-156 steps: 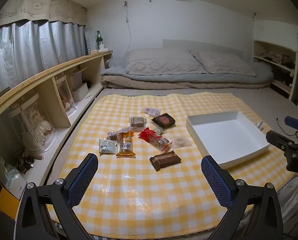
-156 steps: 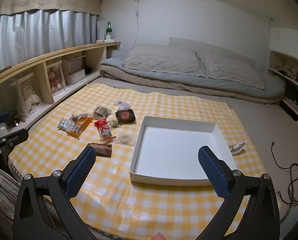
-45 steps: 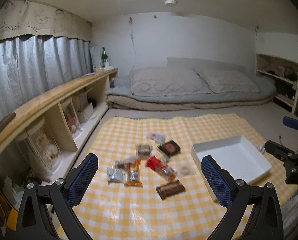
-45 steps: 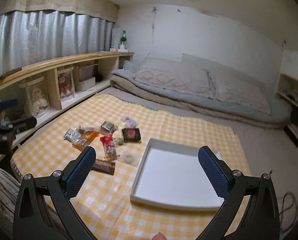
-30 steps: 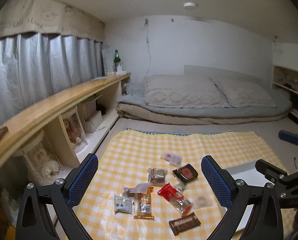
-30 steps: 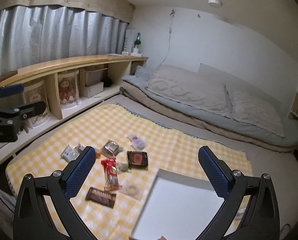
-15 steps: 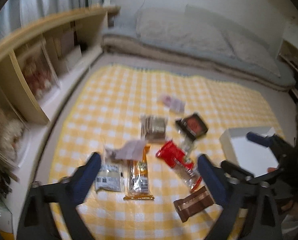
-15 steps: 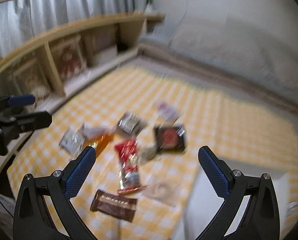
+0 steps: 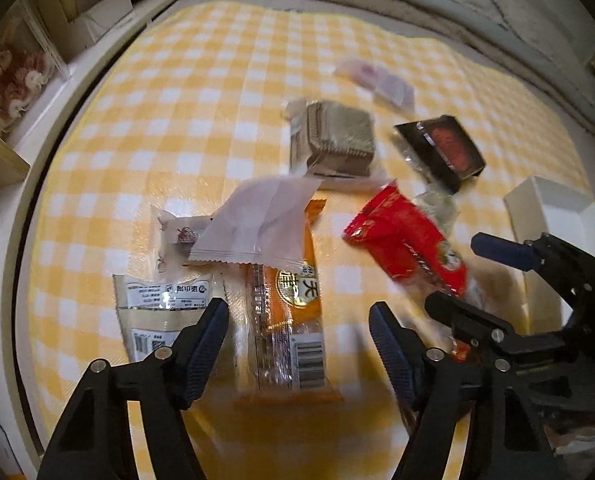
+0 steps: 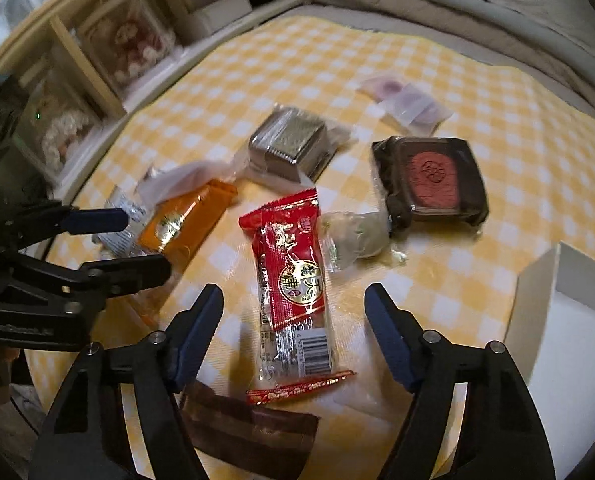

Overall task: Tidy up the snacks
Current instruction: 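Grasp the orange bar with the left tool while the right tool grasps the red bar, then carry the orange bar with the left tool while the right tool carries the red bar over the tray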

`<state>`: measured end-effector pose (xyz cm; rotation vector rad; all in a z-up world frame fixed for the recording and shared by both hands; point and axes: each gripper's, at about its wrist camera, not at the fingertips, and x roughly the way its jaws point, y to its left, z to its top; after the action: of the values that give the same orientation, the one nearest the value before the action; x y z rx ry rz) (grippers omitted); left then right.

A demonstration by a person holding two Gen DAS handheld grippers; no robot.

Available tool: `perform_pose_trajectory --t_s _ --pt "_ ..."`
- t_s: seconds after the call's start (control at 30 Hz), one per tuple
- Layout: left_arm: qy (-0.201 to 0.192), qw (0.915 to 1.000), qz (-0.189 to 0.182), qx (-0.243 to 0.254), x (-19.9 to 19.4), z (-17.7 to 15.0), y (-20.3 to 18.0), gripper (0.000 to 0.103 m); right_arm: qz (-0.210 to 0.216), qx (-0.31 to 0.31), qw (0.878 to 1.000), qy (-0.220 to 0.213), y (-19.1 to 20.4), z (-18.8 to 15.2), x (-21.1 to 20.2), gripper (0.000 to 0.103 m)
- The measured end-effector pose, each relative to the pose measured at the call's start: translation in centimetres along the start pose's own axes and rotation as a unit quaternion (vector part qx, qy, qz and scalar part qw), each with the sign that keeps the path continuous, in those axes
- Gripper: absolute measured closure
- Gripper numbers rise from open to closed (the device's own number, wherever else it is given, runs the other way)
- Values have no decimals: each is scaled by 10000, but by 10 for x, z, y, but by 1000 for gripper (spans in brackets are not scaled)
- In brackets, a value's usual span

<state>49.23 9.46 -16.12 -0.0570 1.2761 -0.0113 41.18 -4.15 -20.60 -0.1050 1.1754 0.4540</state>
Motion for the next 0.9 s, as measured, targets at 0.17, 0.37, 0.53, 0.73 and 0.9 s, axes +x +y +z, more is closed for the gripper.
perform_pose_trajectory --t_s 0.17,0.37,0.53,0.73,0.9 --pt "87 9998 10 -176 16 9 1 49 -133 -297 9991 285 7 4 17 43" --pt "219 9993 -59 -313 12 4 3 69 -349 -328 9980 402 13 2 17 68" --pt "35 9994 -217 -283 -19 -14 -7 70 -400 -270 9985 246 23 -2 -7 68" --pt "-674 9964 -405 -315 -94 -49 -24 70 -519 -138 9983 -225 35 -6 -66 69" --pt "-1213 9910 -496 -274 -133 -71 -38 70 -726 -90 9950 -685 48 -11 -126 68"
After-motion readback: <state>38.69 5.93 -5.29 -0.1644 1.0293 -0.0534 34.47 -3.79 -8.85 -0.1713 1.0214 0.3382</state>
